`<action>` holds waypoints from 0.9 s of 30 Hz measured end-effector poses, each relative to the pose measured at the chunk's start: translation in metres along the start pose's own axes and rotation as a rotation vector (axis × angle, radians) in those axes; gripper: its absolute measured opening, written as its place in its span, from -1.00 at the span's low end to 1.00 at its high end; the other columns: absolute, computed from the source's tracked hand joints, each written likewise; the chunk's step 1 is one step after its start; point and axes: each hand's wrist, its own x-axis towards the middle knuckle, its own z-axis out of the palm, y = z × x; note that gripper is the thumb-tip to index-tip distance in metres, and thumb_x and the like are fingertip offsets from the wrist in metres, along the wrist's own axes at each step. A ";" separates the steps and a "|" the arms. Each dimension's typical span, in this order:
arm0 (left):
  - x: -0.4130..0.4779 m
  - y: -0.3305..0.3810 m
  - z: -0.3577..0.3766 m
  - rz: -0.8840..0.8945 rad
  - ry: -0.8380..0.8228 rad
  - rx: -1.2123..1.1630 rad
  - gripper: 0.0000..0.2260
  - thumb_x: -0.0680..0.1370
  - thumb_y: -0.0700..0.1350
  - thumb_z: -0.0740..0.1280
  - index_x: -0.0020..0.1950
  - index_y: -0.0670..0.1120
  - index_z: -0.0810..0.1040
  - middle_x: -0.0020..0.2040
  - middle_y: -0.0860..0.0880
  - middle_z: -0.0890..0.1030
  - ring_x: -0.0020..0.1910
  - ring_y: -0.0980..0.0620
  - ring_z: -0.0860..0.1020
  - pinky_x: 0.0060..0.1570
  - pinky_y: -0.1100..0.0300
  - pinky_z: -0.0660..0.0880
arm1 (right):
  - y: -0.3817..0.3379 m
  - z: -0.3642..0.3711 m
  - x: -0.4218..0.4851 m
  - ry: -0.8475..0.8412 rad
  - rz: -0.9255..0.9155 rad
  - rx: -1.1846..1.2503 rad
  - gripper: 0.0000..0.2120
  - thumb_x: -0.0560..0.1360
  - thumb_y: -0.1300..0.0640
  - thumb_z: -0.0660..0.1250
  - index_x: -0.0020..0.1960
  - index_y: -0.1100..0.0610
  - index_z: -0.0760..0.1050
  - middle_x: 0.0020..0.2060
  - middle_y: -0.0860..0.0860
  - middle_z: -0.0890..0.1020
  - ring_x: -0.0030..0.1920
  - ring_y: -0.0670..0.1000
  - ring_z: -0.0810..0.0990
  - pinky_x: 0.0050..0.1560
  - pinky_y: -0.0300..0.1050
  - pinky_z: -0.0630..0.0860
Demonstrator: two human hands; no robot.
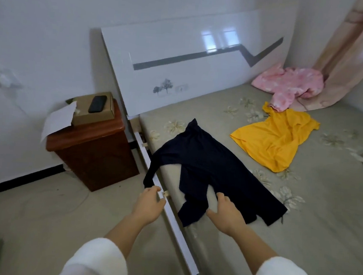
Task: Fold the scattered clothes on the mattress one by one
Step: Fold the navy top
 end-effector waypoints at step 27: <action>0.489 -0.016 0.030 -0.127 -0.176 0.282 -0.37 0.57 0.02 0.23 0.55 -0.04 0.00 0.56 -0.17 -0.04 0.53 -0.17 -0.06 0.46 -0.10 0.05 | -0.031 0.023 0.430 -0.374 0.197 -0.028 -0.03 0.40 -0.25 0.38 0.55 -0.05 -0.16 0.54 0.06 -0.01 0.52 0.15 0.02 0.44 0.18 0.14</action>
